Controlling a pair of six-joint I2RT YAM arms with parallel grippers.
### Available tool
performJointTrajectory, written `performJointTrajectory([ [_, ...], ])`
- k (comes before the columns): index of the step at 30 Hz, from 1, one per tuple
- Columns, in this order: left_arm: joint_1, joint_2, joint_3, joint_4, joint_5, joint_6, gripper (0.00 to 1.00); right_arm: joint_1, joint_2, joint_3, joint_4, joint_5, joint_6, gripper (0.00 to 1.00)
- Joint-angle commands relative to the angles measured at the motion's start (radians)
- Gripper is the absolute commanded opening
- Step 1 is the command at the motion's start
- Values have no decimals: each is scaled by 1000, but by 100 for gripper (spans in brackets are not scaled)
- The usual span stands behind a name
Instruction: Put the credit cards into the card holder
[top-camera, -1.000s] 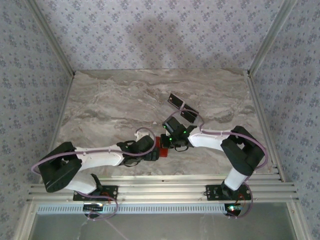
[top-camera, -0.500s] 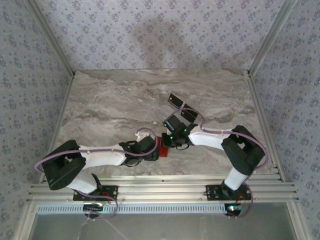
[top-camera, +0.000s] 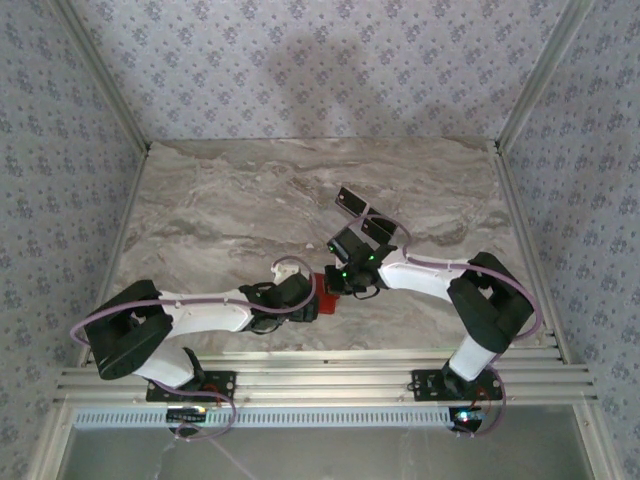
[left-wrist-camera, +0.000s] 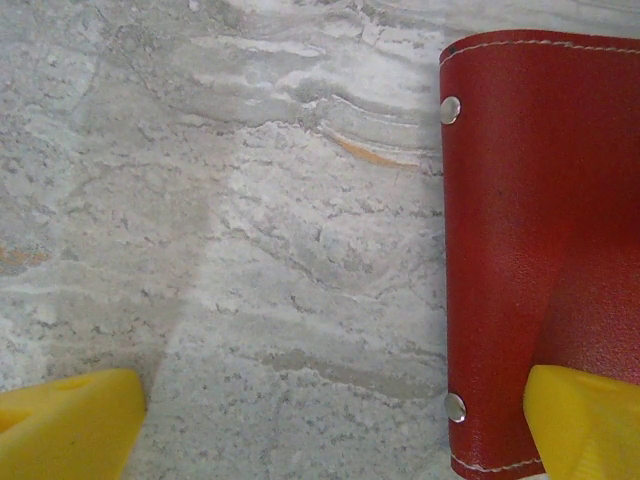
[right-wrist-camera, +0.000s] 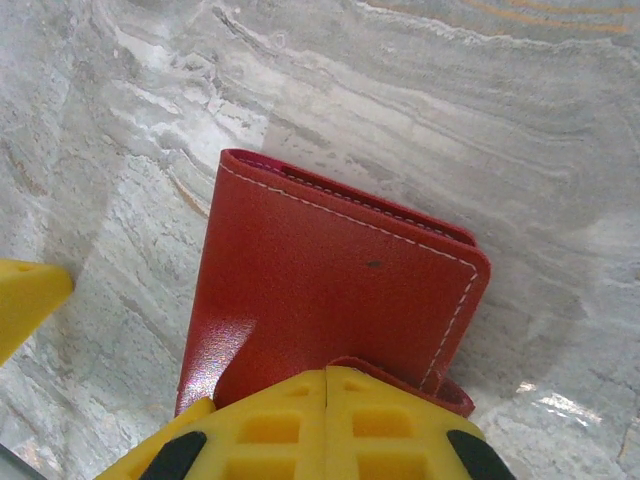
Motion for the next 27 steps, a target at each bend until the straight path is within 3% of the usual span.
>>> performJointTrajectory([
  [1,4,50,-10,2,3,1,99,22,-12,29,-24,13,2,0],
  [27,3,50,-8,4,1,-1,99,21,40,-30,7,24,9,0],
])
